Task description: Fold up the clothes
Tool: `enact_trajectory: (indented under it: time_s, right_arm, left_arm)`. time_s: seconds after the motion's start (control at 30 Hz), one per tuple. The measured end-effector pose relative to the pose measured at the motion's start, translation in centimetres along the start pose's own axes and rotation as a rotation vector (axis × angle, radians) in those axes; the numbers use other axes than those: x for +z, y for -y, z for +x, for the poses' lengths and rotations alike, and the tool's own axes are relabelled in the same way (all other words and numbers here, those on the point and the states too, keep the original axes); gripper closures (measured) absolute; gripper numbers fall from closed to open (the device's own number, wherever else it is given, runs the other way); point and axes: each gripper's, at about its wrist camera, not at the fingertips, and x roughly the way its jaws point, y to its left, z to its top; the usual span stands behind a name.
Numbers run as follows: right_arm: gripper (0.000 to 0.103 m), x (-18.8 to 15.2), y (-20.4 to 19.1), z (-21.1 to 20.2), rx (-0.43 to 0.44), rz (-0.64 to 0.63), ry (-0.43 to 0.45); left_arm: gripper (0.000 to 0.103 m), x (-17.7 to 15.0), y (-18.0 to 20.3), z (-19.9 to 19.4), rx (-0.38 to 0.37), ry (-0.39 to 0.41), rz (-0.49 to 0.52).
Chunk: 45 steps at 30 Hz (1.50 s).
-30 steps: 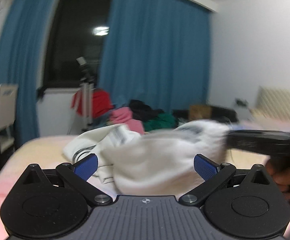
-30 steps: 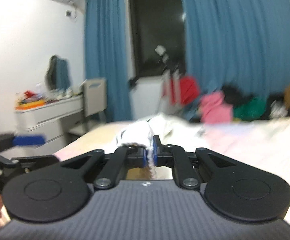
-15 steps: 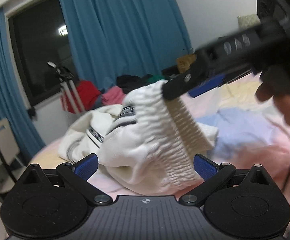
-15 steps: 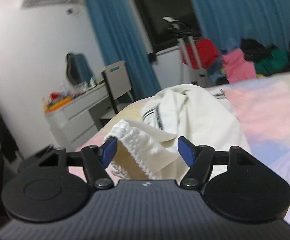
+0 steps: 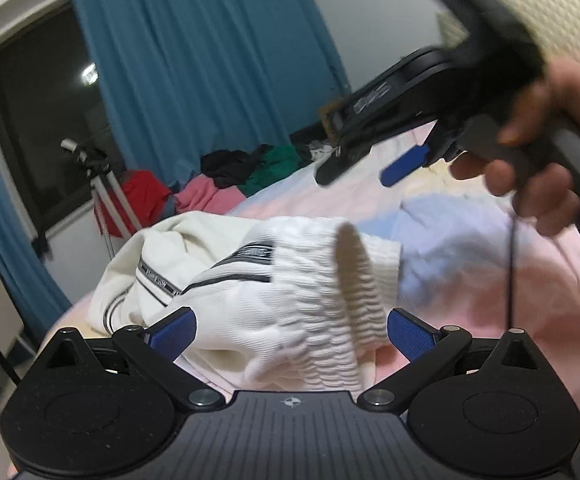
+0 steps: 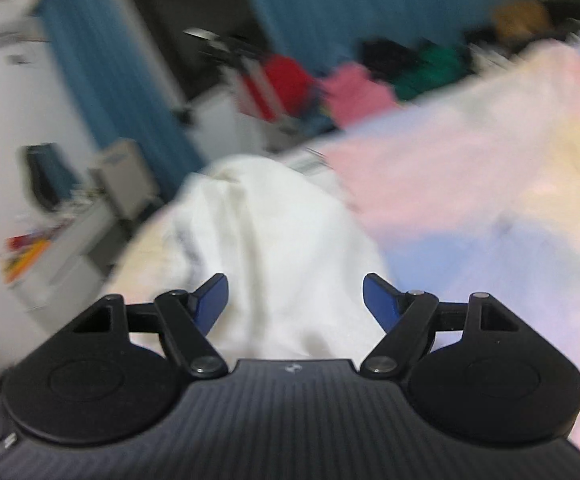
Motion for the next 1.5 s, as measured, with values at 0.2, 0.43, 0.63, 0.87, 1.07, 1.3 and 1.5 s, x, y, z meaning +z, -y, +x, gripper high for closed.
enact_trajectory:
  time_s: [0.2, 0.43, 0.63, 0.87, 1.07, 1.3, 1.5]
  right_arm:
    - [0.026, -0.8, 2.8, 1.5, -0.168, 0.104, -0.054]
    - [0.027, -1.2, 3.8, 2.1, -0.213, 0.138, -0.065]
    - [0.027, -1.6, 1.3, 2.3, -0.131, 0.015, -0.098]
    - [0.028, -4.2, -2.6, 4.1, 0.018, -0.169, -0.228]
    - [0.031, -6.5, -5.0, 5.8, 0.052, -0.26, -0.278]
    - [0.034, -5.8, -4.7, 5.6, 0.071, -0.155, -0.189]
    - [0.034, -5.7, -7.2, 4.8, 0.013, -0.3, -0.005]
  left_arm:
    - [0.001, 0.6, 1.5, 3.5, 0.168, -0.022, 0.016]
    - [0.001, 0.2, -5.9, 3.1, 0.418, -0.005, -0.36]
    - [0.001, -1.5, -14.3, -0.1, 0.649, -0.047, -0.586]
    - [0.006, -7.7, -24.6, -0.1, 0.618, -0.331, -0.851]
    - [0.008, -11.7, -24.9, -4.0, 0.48, -0.433, -1.055]
    - [0.007, -10.6, -21.9, -7.8, 0.398, -0.342, -1.039]
    - [0.007, -9.1, -21.2, -7.2, 0.378, -0.265, -1.029]
